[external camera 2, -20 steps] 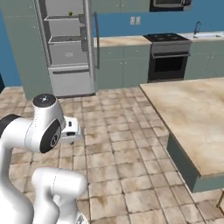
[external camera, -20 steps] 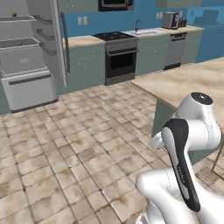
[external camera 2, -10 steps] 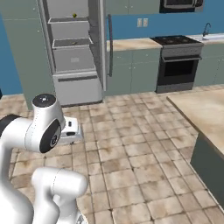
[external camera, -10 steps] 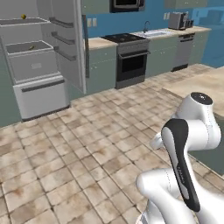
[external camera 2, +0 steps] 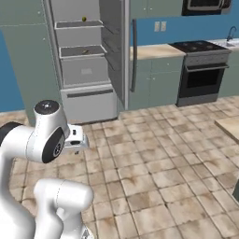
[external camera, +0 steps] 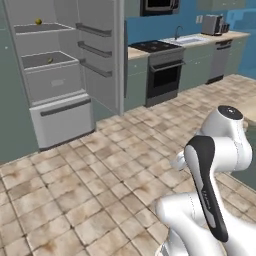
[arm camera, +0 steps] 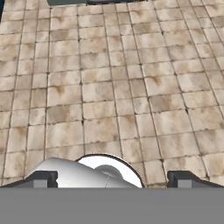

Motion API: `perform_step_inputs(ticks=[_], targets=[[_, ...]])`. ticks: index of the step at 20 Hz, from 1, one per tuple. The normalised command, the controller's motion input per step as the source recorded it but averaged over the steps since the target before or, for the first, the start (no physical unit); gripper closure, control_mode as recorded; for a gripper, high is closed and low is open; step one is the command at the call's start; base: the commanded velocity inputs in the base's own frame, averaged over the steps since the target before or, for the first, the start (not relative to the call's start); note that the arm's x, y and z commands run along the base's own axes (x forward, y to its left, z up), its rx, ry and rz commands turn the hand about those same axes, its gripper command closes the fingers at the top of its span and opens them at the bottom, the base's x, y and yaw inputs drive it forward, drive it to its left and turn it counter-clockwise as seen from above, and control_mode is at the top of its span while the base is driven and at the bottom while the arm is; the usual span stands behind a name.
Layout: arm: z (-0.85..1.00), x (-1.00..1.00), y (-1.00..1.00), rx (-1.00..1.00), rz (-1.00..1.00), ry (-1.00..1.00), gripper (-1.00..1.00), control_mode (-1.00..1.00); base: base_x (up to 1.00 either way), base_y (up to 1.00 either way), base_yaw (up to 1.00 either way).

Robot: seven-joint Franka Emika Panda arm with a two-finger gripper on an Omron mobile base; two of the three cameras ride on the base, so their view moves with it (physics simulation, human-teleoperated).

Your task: Pick up the banana and peach from the fridge and place one fruit on each plate on the dining counter.

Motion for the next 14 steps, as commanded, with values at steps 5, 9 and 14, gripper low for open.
perform_step_inputs(ticks=[5,9,14], targets=[[0.0,0.0,0.0,0.0,0.0,0.0,-1.0,1.0,0.88,0.87,-0.1],[0.0,0.0,0.0,0.0,0.0,0.0,-1.0,1.0,0.84,0.74,-0.07],[0.0,0.0,0.0,0.0,0.0,0.0,-1.0,1.0,0.81,0.6,-0.03]])
